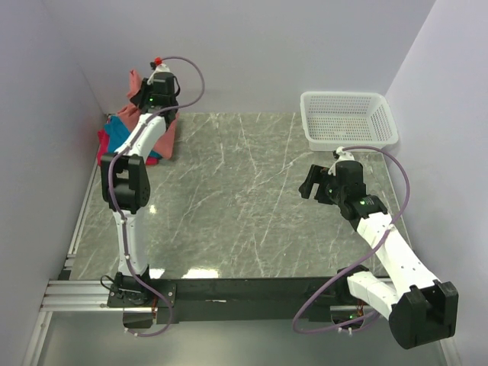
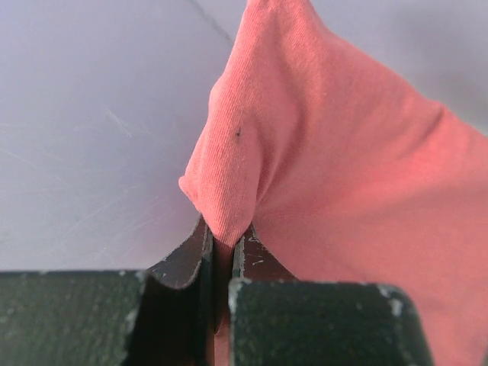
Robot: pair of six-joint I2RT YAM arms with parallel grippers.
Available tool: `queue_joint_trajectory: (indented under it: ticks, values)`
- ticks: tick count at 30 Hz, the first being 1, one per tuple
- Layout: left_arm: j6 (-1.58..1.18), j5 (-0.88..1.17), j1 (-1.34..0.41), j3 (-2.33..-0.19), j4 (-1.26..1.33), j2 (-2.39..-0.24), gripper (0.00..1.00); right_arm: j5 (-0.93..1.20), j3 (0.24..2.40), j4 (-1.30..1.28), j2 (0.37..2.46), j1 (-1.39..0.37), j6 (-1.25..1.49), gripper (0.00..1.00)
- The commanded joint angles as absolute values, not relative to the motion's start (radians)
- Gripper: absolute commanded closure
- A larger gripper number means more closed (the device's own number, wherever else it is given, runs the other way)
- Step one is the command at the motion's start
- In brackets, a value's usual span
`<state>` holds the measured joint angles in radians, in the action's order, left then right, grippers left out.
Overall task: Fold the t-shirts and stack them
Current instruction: Neatly place the folded tshirt to the corner
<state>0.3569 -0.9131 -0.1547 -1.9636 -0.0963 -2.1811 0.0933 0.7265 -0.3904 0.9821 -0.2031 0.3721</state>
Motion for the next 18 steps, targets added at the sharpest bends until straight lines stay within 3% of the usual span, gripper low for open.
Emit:
queue_joint_trajectory:
  ticks: [1,10,12,14,15,16,18]
  values:
    - [0.255,-0.871,-0.077,-2.005,-0.116,-2.117,0.99,0.069,0.746,-0.391,0.959,-0.204,0.359,0.08]
    - [0.091,-0.821,0.066,-2.033,-0.202,-2.233,0.99,0.063,0.729,-0.39,0.943,-0.206,0.365,0.08]
    - [0.062,-0.799,0.072,-2.036,-0.236,-2.243,0.77,0.066,0.733,-0.39,0.945,-0.204,0.361,0.08]
    - [0.046,-0.784,0.097,-2.023,-0.236,-2.246,0.74,0.067,0.739,-0.396,0.946,-0.204,0.365,0.08]
    - [0.02,-0.782,0.107,-2.029,-0.256,-2.246,0.66,0.069,0.739,-0.397,0.948,-0.204,0.367,0.08]
    - [0.006,-0.779,0.13,-2.042,-0.276,-2.253,0.52,0.068,0.739,-0.397,0.946,-0.204,0.368,0.08]
    - [-0.067,-0.791,0.147,-2.095,-0.336,-2.263,0.01,0.06,0.741,-0.4,0.943,-0.204,0.374,0.08]
